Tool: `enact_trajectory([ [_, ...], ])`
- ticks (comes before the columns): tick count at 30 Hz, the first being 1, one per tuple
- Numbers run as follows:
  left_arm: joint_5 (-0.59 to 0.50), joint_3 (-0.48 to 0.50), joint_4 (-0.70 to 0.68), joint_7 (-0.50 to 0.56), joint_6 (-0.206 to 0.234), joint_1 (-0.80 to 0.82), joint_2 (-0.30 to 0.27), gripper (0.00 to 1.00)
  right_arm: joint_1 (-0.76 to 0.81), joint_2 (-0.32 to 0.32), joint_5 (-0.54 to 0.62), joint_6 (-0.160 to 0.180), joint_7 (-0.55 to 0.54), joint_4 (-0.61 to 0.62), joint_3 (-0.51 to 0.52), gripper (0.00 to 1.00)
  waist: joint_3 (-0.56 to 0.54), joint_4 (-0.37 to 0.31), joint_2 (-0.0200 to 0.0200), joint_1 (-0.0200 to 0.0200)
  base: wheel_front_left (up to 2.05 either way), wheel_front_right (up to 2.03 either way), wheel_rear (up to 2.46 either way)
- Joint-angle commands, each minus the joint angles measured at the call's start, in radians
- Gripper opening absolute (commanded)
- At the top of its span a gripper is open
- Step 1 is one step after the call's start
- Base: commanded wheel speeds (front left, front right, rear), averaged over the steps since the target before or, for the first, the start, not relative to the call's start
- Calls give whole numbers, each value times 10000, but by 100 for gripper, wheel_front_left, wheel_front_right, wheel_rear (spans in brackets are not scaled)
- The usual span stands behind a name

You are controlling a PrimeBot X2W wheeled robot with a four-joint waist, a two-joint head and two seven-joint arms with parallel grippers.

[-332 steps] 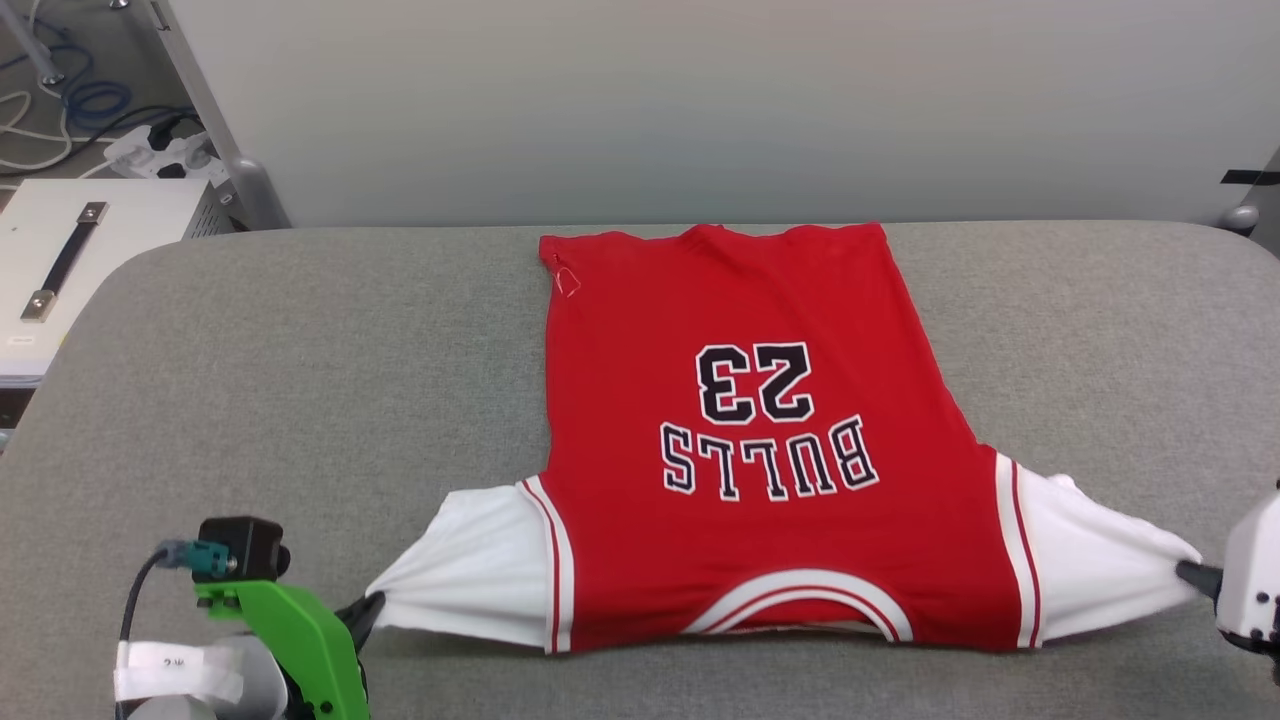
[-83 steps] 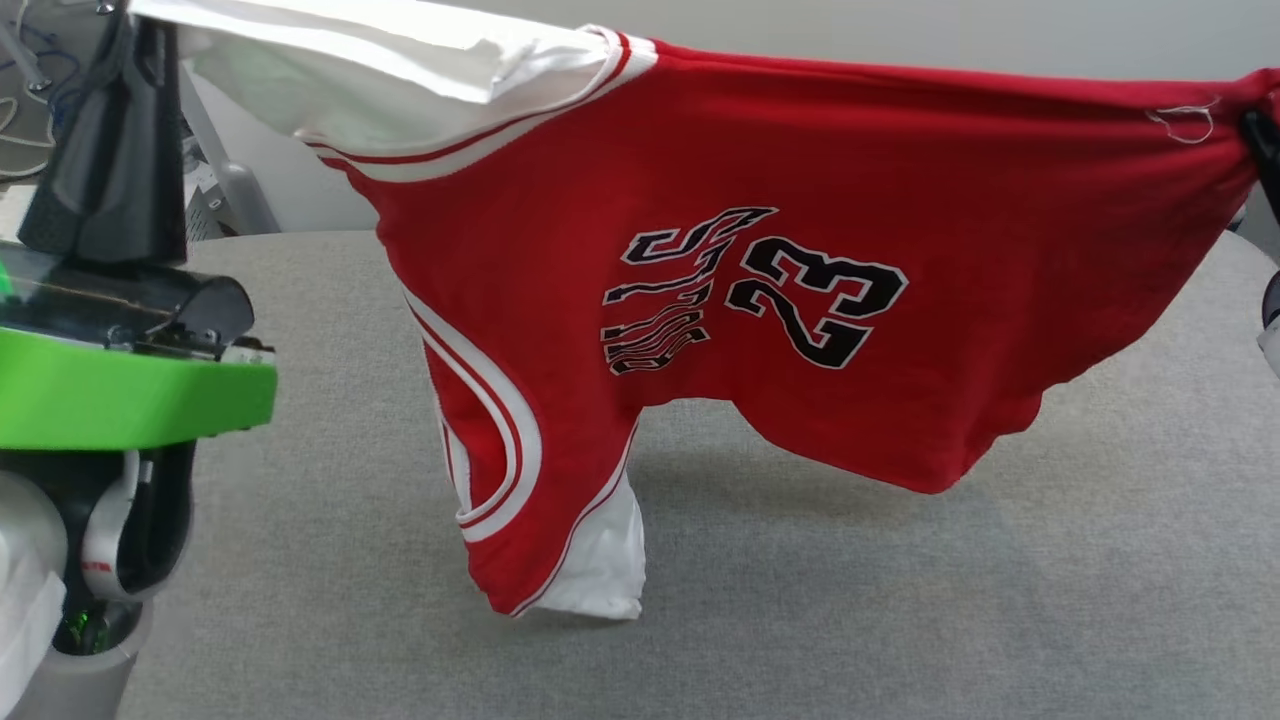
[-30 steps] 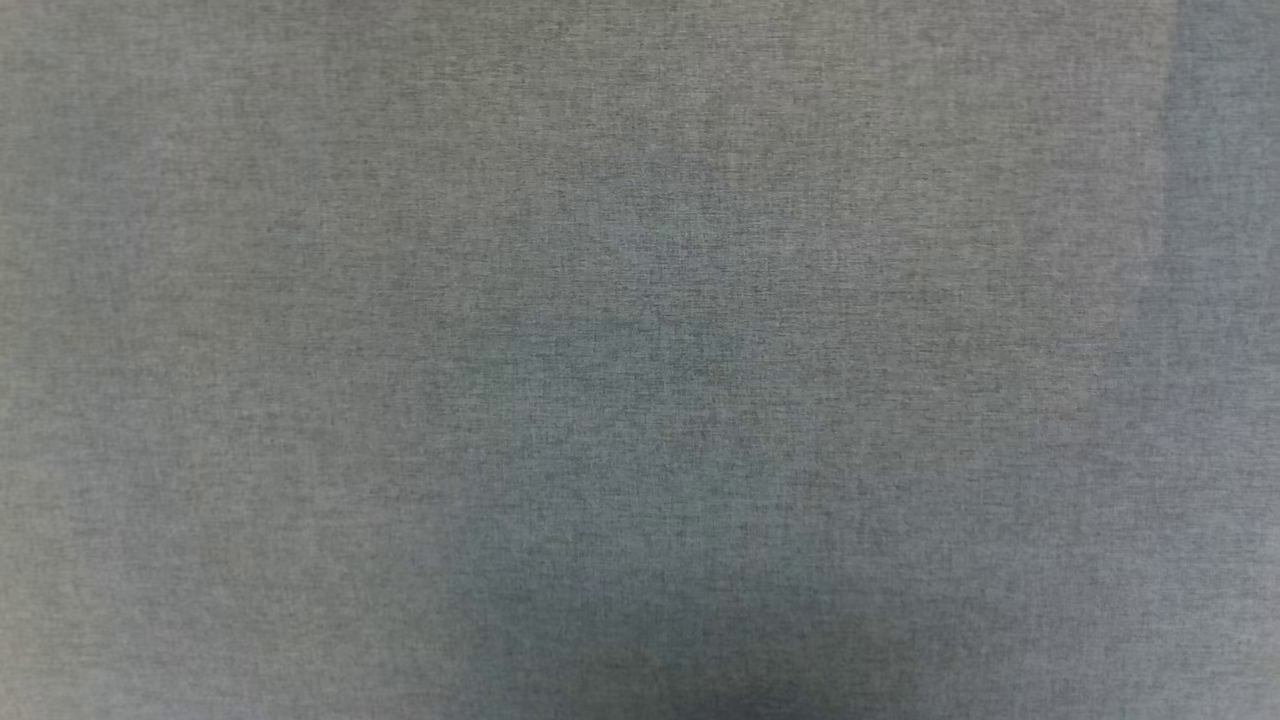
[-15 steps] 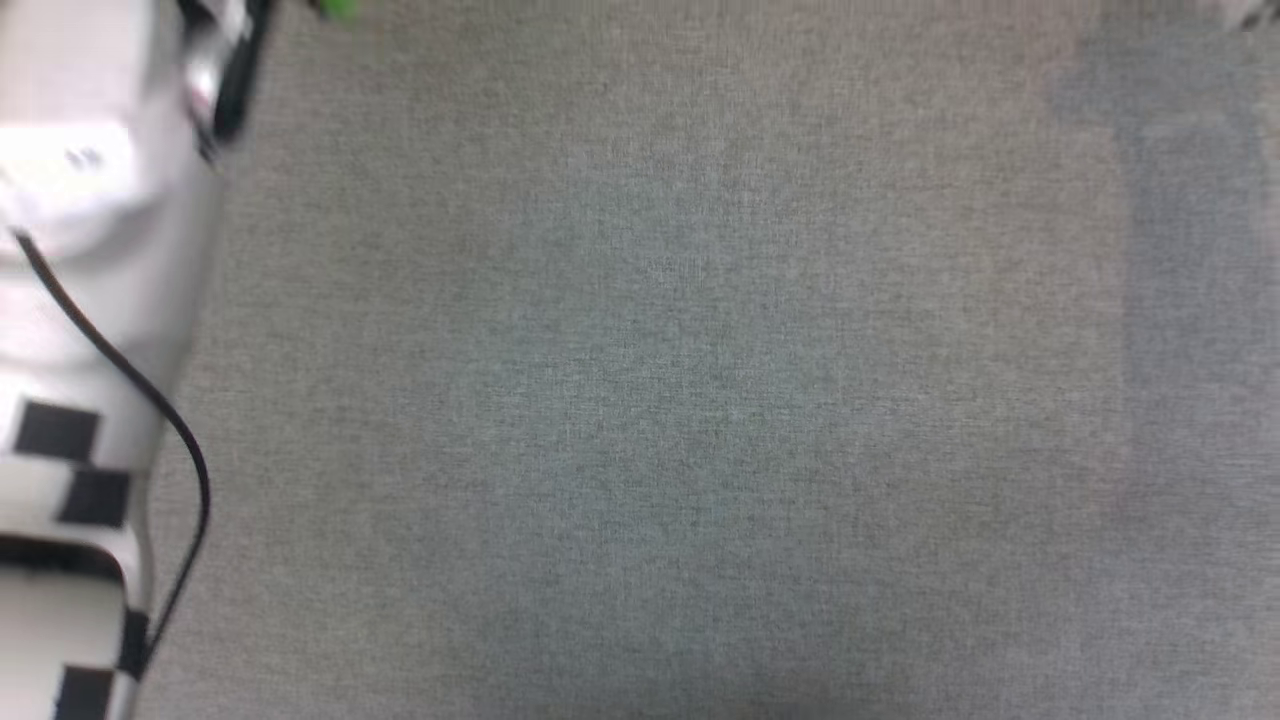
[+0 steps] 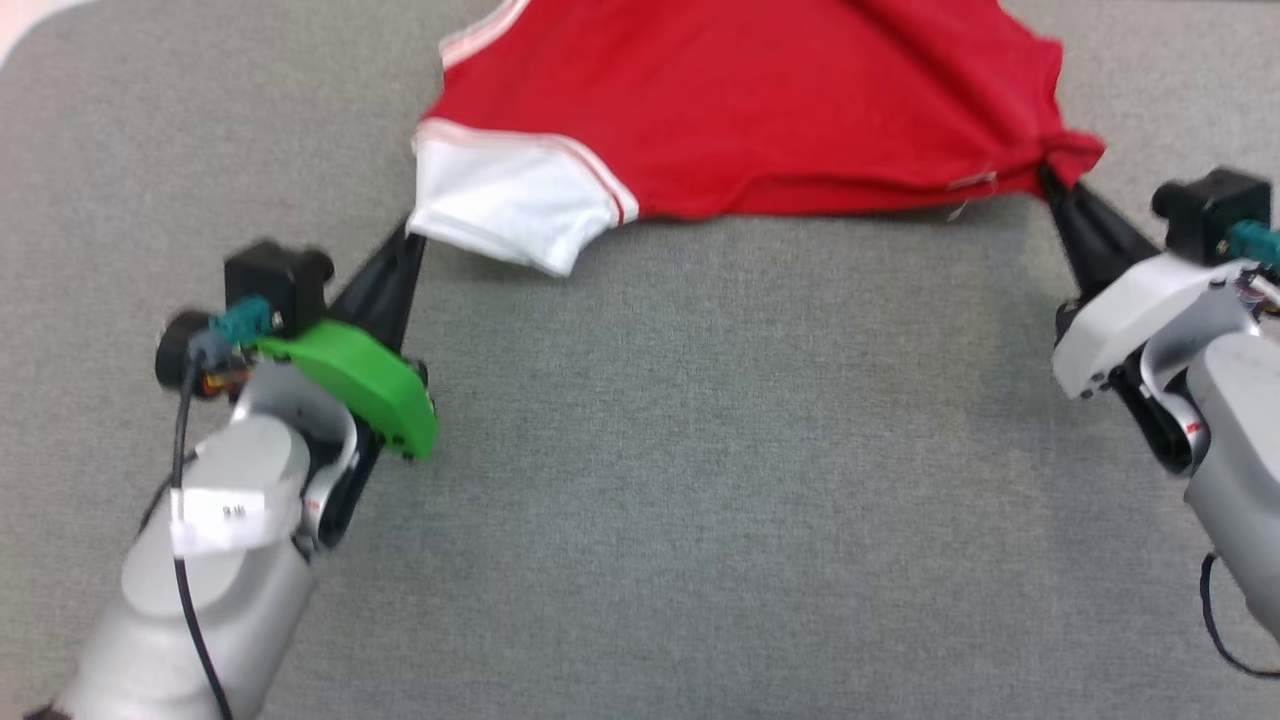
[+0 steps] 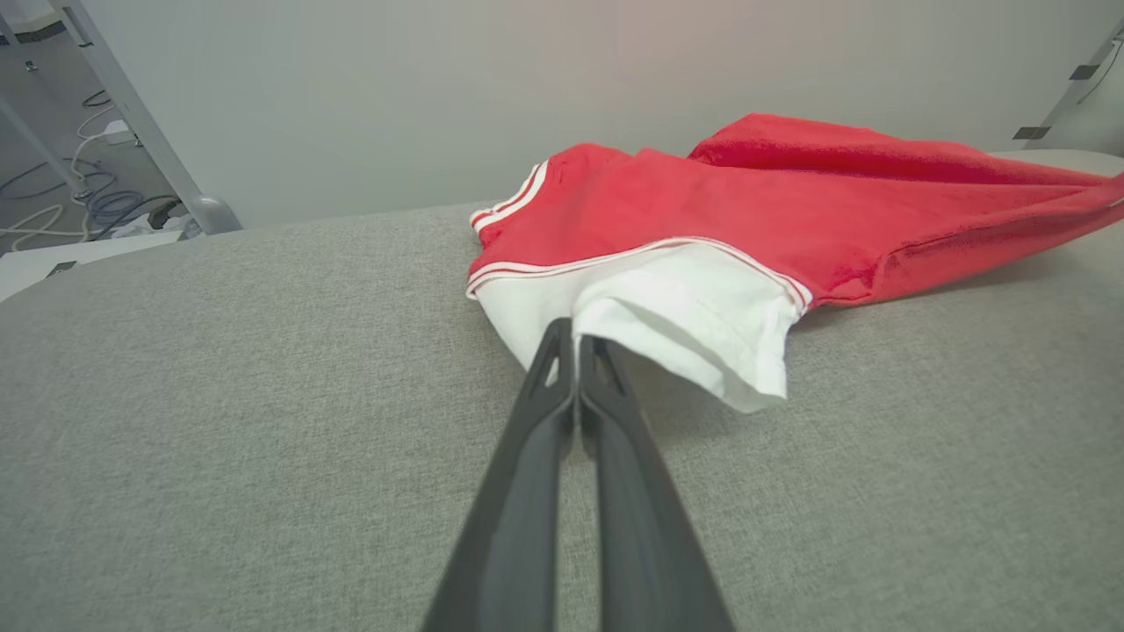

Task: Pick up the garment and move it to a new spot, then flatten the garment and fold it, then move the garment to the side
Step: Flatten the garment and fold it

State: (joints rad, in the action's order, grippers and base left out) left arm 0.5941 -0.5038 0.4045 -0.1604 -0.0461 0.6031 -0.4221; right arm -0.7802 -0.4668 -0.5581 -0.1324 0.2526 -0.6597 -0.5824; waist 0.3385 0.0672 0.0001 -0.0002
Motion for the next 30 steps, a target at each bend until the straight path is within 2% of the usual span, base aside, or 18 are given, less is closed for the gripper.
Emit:
enact_trajectory([
  [1,105,21,-231,130,146,-500,-143,0,258,-94,-308,17,90,166,-268,0,-731,117,-1,2,0,0,0],
  [6,399,-38,-1030,707,512,-1854,-507,0,783,-333,-1135,17,87,420,-1063,0,-1236,249,-1,2,0,0,0],
  [10,550,-195,-1860,1289,755,-2781,-832,0,1143,-511,-1670,17,88,363,-1326,0,-1642,352,-1,2,0,0,0],
  [14,751,-357,-2646,1864,843,-3591,-1216,0,1575,-722,-1910,17,84,168,-1500,0,-1987,381,-1,2,0,0,0],
  [18,1065,-619,-3343,2473,828,-4479,-1549,0,2389,-890,-2636,17,-273,-87,-1486,0,-2495,387,-1,2,0,0,0],
  [22,1307,-777,-3880,2988,1004,-5122,-1763,0,3073,-1090,-3063,17,-727,255,-1577,0,-2821,344,-1,2,0,0,0],
  [30,2046,-1027,-4640,3490,875,-6508,-2201,0,4721,-1538,-3938,17,-1597,1265,-1262,0,-3534,292,-1,2,0,0,0],
])
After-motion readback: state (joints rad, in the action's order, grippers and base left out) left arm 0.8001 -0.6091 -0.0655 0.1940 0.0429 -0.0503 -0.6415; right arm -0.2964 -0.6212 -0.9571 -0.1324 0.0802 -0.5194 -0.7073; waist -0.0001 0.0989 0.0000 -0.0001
